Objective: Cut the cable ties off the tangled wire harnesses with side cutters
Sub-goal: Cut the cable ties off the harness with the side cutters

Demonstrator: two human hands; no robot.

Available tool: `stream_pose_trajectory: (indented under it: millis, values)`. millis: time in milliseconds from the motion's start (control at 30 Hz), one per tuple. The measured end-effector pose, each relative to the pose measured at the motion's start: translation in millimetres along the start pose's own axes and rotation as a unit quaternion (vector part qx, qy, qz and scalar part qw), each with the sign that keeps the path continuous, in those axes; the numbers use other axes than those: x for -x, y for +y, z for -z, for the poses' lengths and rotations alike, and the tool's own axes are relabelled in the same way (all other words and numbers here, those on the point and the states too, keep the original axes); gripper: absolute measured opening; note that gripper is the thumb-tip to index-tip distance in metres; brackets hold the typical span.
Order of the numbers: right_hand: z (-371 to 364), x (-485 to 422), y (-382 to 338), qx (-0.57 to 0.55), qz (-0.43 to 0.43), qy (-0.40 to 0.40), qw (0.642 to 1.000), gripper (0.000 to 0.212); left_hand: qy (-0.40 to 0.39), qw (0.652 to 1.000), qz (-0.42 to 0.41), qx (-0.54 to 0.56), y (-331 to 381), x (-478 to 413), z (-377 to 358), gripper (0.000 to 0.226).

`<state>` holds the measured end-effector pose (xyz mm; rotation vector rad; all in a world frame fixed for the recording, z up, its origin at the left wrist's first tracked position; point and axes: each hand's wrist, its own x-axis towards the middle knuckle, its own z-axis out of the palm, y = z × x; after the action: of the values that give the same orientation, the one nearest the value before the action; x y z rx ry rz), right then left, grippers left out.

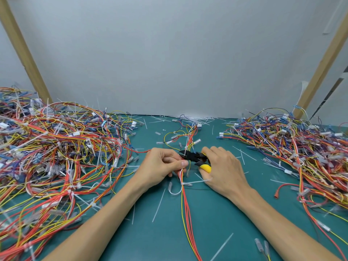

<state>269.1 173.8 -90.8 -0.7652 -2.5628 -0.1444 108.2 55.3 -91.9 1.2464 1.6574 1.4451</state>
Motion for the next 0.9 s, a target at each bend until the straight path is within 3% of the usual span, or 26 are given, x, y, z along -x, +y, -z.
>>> stream_pose_trajectory:
  millis: [600, 900]
  values:
    - [4.8, 1.0, -0.7, 0.038, -0.006, 0.01, 0.999, 0.025, -0.007, 1.0, -0.002, -0.007, -0.8, 0.2, -0.2, 0.014]
    - [4.8, -0.7, 2.4, 0.017, -0.022, -0.034, 0.999, 0.026, -0.02, 1.0, -0.003, -0.008, -2.3, -0.6, 0.7, 0.014]
